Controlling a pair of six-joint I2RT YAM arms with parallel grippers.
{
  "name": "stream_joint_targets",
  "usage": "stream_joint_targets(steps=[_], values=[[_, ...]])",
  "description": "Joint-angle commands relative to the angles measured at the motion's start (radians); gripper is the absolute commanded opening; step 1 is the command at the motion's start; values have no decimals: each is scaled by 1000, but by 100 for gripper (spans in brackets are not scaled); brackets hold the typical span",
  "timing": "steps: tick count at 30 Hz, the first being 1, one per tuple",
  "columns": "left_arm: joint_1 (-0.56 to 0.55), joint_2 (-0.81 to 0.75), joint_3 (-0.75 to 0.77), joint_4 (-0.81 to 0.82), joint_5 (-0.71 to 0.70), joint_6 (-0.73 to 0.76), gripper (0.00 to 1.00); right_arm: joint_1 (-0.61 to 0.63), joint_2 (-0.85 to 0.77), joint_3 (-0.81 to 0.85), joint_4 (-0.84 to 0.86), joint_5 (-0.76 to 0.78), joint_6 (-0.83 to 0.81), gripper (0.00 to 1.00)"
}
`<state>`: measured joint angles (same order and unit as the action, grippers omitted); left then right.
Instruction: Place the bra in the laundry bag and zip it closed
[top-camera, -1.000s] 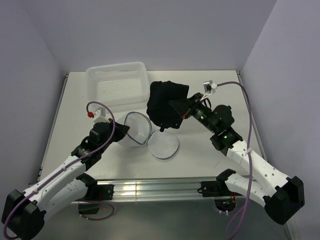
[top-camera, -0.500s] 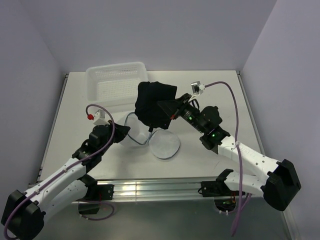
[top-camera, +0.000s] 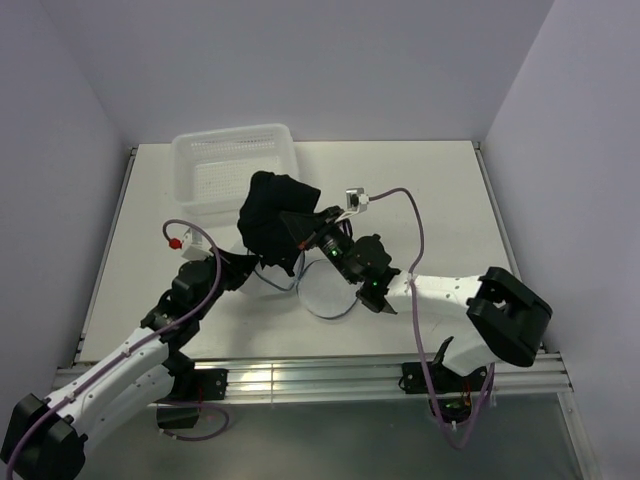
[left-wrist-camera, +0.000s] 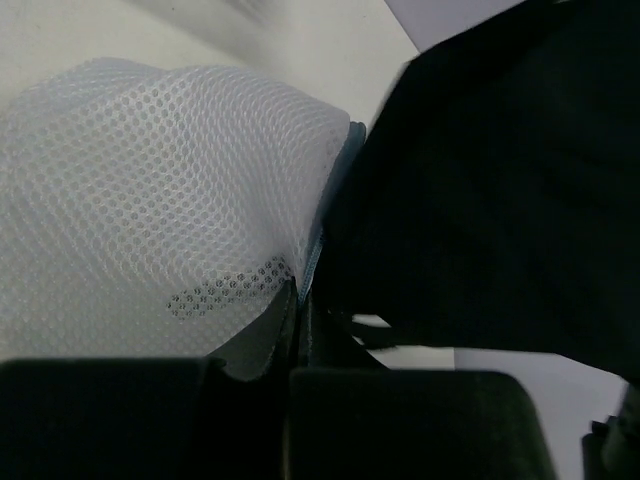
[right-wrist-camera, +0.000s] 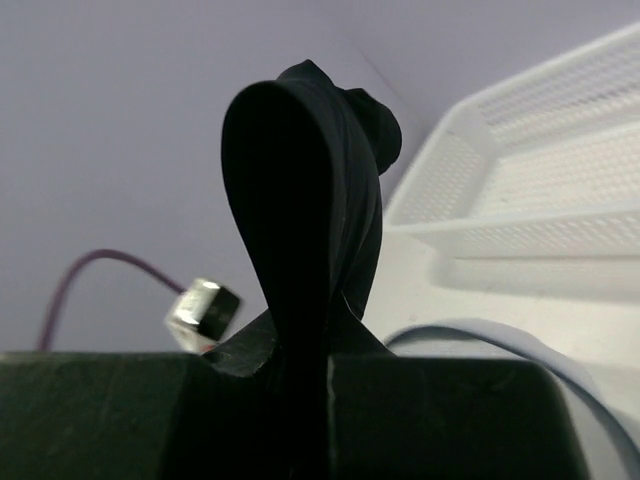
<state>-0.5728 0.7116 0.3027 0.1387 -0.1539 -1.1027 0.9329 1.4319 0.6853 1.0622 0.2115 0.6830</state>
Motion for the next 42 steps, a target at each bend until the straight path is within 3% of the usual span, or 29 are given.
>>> stream_joint_targets(steps=[1,8,15,21,25,33,42], values=[[-2,-50,-5,45,-7,-28,0,12,24,-52,179,123,6,0],[-1,-67,-30,47,-19,-40,0,70,47,-158,171,169,-11,0],[-1,-58,-2,33,-39,-6,0,135,75,-207,104,26,-89,0],[-2,-54,23,-10,-18,41,0,107,0,-276,33,48,-88,0],[-2,-64,27,-13,-6,64,0,67,13,-155,-154,-52,-157,0],[-2,15,55,101,122,110,0,26,248,93,-220,-478,-168,0],[-4,-17,18,226,249,139,0,-3,452,289,-251,-560,-60,0]])
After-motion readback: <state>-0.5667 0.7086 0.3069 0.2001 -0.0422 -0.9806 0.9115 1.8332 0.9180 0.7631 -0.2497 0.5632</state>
